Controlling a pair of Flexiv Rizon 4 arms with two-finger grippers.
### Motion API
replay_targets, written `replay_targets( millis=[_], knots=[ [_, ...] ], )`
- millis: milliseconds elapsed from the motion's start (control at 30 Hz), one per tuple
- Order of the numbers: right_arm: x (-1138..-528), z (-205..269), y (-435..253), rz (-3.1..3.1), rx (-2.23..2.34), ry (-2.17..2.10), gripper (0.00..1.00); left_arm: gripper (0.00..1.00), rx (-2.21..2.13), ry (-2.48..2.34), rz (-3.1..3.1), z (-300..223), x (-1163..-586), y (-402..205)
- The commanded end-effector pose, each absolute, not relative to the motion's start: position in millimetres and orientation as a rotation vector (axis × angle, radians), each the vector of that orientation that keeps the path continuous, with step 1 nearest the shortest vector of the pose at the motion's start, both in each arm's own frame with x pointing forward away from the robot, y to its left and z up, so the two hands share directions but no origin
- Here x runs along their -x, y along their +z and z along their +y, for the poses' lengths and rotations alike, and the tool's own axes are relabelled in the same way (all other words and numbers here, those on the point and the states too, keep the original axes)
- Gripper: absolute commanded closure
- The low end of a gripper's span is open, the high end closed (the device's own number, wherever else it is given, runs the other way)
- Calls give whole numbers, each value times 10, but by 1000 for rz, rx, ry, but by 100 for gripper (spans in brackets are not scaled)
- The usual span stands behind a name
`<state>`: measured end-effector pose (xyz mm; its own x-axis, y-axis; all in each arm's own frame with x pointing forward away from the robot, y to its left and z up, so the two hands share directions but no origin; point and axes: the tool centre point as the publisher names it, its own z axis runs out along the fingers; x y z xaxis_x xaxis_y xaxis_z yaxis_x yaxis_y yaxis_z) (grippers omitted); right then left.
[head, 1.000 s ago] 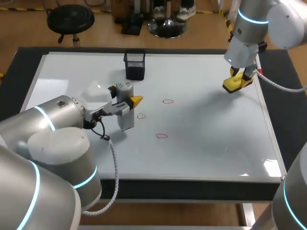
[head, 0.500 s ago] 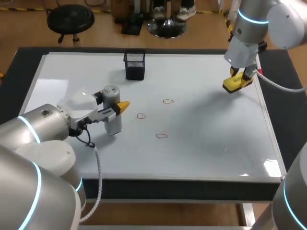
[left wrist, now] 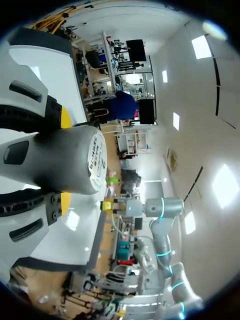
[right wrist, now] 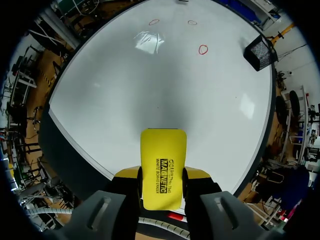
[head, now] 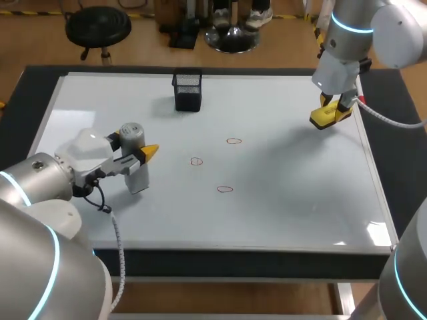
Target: Pick up the inspection probe, press it on each red-marked spot on the whiteboard one by one, put down the probe, pick up the eraser, and wipe off all the red marks.
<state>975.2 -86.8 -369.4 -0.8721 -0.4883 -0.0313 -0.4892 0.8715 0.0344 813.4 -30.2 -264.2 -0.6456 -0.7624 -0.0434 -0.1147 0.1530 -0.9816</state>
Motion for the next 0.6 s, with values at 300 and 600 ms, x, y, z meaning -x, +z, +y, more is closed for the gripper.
replay_targets(
  millis=[300, 600],
  knots=[
    [-9755, -871, -3688, 3020, 791, 59, 100, 100, 813, -1573, 1812, 88, -8047, -2630],
    [-9755, -871, -3688, 3020, 791, 59, 100, 100, 821, -1576, 1804, 127, -8046, -2641]
  ],
)
